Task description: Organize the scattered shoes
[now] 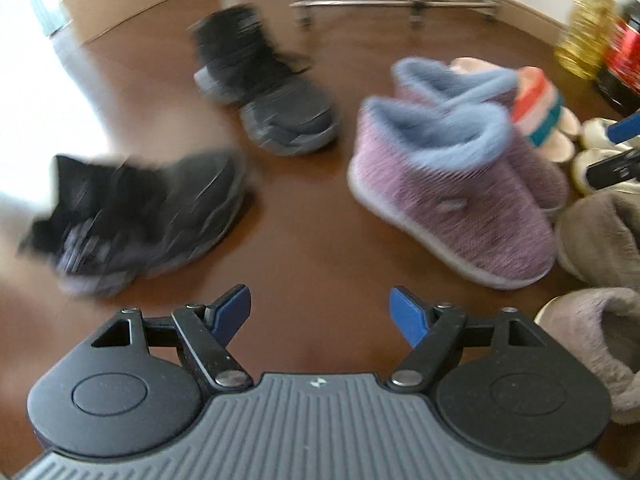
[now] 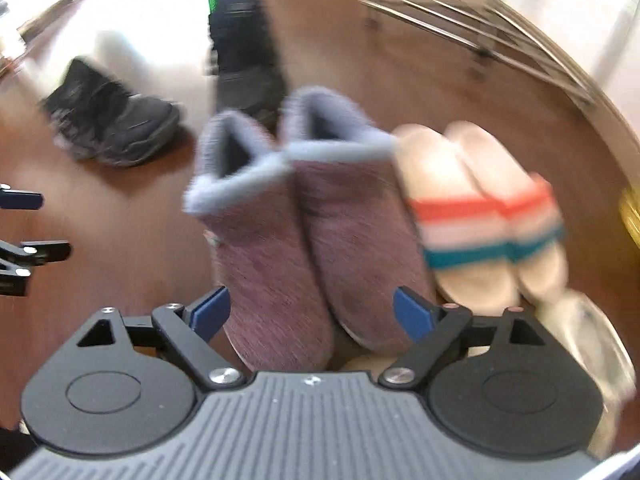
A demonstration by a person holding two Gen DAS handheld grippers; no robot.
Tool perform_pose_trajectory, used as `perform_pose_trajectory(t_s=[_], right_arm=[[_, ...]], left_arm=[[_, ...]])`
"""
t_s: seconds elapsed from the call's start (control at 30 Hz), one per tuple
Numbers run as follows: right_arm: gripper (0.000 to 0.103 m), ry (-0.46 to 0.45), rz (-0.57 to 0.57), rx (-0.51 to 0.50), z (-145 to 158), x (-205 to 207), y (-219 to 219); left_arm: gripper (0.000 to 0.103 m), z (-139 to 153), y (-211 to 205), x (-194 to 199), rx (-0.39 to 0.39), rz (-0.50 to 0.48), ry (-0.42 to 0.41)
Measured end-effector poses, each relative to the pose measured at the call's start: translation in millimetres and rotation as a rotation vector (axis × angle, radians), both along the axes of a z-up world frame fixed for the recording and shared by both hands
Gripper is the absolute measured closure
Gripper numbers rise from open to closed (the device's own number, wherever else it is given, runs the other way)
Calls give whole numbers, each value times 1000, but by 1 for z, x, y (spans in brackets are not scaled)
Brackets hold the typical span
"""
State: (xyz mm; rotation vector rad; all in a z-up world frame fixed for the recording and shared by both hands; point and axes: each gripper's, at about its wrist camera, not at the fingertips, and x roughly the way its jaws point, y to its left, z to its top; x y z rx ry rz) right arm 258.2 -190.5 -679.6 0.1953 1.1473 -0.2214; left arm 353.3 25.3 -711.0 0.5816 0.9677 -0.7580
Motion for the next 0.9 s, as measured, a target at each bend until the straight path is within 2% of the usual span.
perform_pose_trajectory(t_s=[0.07,0.2,0.27,0.37,0.43,0.53,0.6,0.7,0.9], right_arm=[[11,22,-49,-10,24,-6,-11],[9,-25,-134,-44,44,-5,-28],[7,-95,-239,2,45,-8,-39],[5,-178,-317,106,31,-25,-47],[6,-144,-301,99,18,-32,-50],[6,-74,-269,46,10,-43,-56],[4,-77,-270,-3,18,-50,-57],[2,-124,-268,-77,33,-73,-62],[2,-132,-272,-94,42,-92,-73]], left_arm=[[24,6,-17,-3,-3,-25,-4],[23,11,-38,-17,-12,-2,11],[21,6,-47,-23,-4,32,30],[21,-3,-60,-32,43,51,17],[21,-2,-72,-43,96,126,-6],[20,10,-82,-57,96,203,26],[20,17,-89,-66,94,240,63],[20,25,-103,-81,113,249,69],[20,43,-112,-109,127,239,43]])
